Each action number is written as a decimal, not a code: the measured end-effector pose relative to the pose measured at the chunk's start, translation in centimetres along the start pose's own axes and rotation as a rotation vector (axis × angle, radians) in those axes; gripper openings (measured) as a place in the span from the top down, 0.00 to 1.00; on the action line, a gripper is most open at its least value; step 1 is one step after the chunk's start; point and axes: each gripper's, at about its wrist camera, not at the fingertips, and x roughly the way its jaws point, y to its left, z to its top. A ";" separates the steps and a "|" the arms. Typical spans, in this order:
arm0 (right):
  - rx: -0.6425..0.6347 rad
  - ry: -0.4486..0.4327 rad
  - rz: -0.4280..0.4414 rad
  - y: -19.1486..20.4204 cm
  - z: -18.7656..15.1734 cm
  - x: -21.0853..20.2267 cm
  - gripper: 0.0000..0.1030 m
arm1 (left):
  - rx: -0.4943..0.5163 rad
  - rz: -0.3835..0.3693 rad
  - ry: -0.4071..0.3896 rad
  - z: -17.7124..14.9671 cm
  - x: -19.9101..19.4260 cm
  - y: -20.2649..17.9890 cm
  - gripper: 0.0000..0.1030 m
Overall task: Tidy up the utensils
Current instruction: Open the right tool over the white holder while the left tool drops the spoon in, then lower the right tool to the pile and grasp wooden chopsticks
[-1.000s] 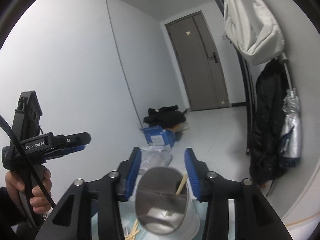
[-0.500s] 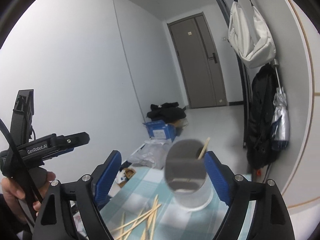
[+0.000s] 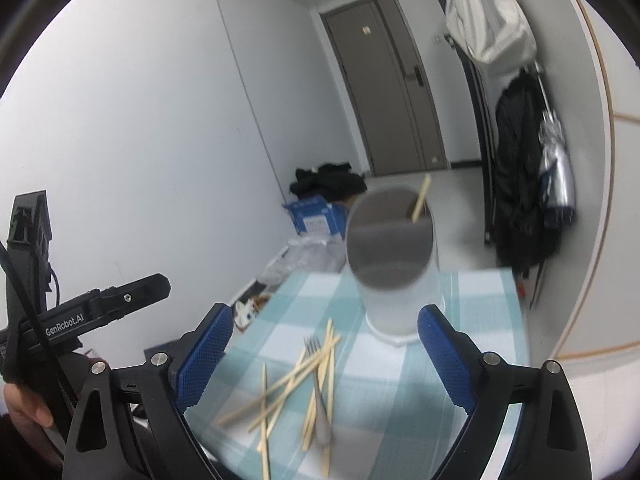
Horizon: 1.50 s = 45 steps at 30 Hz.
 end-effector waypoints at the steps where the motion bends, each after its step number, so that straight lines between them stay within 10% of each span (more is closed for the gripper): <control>1: 0.004 0.018 -0.003 0.0 -0.5 0.2 0.09 | -0.009 -0.005 0.017 -0.6 0.7 0.3 0.01; 30: 0.030 0.386 -0.006 1.3 -3.0 10.9 0.10 | -0.287 -0.044 0.173 -1.3 3.2 9.0 0.01; 38: 0.046 0.593 -0.093 0.9 -3.9 19.3 0.47 | -0.402 -0.013 0.213 -1.4 4.4 11.5 0.01; 45: 0.122 0.591 -0.143 -0.2 -3.4 22.7 0.60 | -0.442 -0.013 0.243 -1.5 4.9 12.3 0.01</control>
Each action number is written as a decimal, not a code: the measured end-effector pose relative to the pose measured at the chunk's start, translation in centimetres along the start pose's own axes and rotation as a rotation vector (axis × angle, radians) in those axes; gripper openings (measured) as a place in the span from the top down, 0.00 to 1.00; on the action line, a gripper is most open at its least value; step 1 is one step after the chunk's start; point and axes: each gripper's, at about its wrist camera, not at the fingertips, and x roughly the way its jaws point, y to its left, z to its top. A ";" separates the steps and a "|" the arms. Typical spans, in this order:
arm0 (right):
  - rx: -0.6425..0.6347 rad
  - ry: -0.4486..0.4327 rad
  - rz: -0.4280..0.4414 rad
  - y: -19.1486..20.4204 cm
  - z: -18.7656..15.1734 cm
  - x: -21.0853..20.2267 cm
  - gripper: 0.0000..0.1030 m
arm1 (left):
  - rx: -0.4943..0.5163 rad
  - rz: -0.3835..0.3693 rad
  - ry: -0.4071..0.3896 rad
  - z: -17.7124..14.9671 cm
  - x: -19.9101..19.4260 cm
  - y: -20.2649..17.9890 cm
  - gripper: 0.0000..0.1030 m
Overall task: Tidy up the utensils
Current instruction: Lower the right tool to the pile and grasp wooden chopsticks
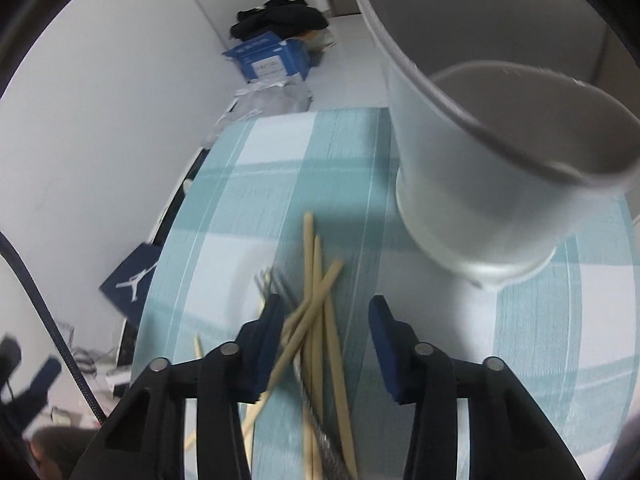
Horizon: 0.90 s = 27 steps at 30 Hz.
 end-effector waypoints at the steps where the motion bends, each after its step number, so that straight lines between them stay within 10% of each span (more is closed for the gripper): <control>1: 0.005 -0.002 -0.009 0.0 0.3 0.2 0.61 | 0.002 -0.002 0.002 -0.1 0.1 -0.1 0.01; 11: 0.084 -0.011 -0.060 -0.3 1.0 1.5 0.90 | -0.004 -0.005 0.033 0.2 0.5 -0.1 0.01; 27: 0.008 -0.187 0.036 -0.8 -1.3 -7.0 0.95 | 0.092 0.044 0.026 -0.5 1.4 -1.3 0.01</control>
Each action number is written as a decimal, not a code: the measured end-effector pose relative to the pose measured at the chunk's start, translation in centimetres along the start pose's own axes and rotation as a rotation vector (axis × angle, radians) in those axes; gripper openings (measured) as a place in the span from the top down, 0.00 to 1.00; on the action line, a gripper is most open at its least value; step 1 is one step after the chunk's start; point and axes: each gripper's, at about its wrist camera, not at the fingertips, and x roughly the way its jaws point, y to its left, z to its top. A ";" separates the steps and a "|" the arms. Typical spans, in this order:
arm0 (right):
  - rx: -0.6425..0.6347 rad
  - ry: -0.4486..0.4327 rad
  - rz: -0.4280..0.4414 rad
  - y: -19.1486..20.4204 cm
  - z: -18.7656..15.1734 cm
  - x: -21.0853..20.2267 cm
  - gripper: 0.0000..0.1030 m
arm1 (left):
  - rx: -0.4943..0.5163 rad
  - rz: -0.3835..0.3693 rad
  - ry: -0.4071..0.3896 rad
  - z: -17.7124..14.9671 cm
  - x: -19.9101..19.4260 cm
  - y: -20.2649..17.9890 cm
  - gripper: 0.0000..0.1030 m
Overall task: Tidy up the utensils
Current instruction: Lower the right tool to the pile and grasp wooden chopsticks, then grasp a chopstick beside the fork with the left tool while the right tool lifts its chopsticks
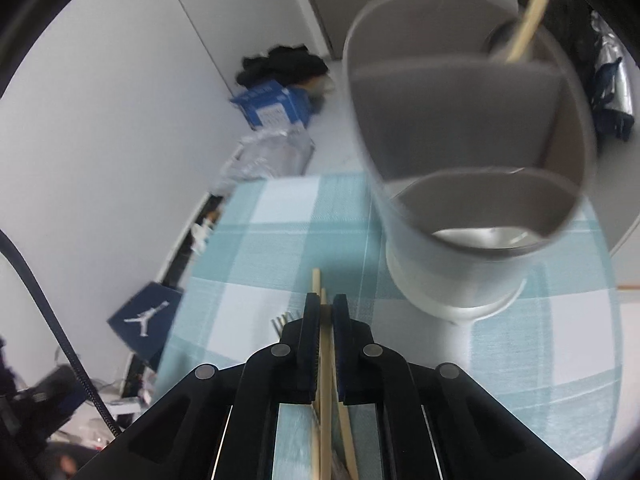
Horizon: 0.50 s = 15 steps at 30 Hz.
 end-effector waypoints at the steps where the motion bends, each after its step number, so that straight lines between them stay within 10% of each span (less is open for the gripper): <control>1: 0.005 -0.008 0.014 -0.1 0.2 -0.4 0.95 | 0.016 -0.002 0.003 -0.2 0.2 -0.3 0.01; 9: 0.070 -0.089 0.134 -4.2 0.1 -5.7 0.95 | 0.215 -0.007 0.067 -2.2 2.0 -4.1 0.01; 15: 0.165 -0.163 0.190 -7.5 -0.1 -7.8 0.95 | 0.418 0.141 0.099 -3.3 4.1 -6.7 0.01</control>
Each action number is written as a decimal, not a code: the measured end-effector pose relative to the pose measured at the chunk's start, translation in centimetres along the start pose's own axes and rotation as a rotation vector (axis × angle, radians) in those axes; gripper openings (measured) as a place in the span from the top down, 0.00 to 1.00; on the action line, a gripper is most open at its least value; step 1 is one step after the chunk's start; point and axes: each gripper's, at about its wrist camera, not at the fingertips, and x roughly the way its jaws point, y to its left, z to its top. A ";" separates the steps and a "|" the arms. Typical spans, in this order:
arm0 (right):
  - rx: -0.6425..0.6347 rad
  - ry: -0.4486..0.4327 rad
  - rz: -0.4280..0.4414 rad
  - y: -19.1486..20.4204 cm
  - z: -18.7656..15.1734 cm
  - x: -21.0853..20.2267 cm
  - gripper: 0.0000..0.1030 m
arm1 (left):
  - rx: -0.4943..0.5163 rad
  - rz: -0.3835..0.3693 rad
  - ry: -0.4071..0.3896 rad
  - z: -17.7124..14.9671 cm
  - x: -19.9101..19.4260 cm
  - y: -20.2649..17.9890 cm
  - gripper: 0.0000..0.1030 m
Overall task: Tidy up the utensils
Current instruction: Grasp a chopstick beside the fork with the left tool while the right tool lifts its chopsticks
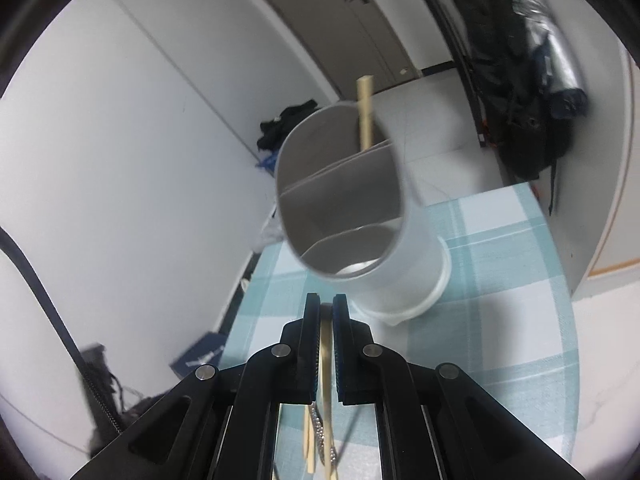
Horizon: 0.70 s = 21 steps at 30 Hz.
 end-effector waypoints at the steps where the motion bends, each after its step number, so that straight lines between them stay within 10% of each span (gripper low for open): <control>1: 0.009 -0.015 0.006 -0.5 0.1 -0.4 0.95 | 0.019 0.026 0.021 0.2 0.5 -0.2 0.01; 12: -0.021 -0.049 0.026 -1.9 0.8 -1.4 0.95 | 0.309 0.034 0.137 1.3 3.0 -3.6 0.05; 21: 0.001 -0.059 0.034 -2.6 1.2 -1.7 0.95 | 0.462 -0.002 0.157 1.7 4.2 -5.7 0.60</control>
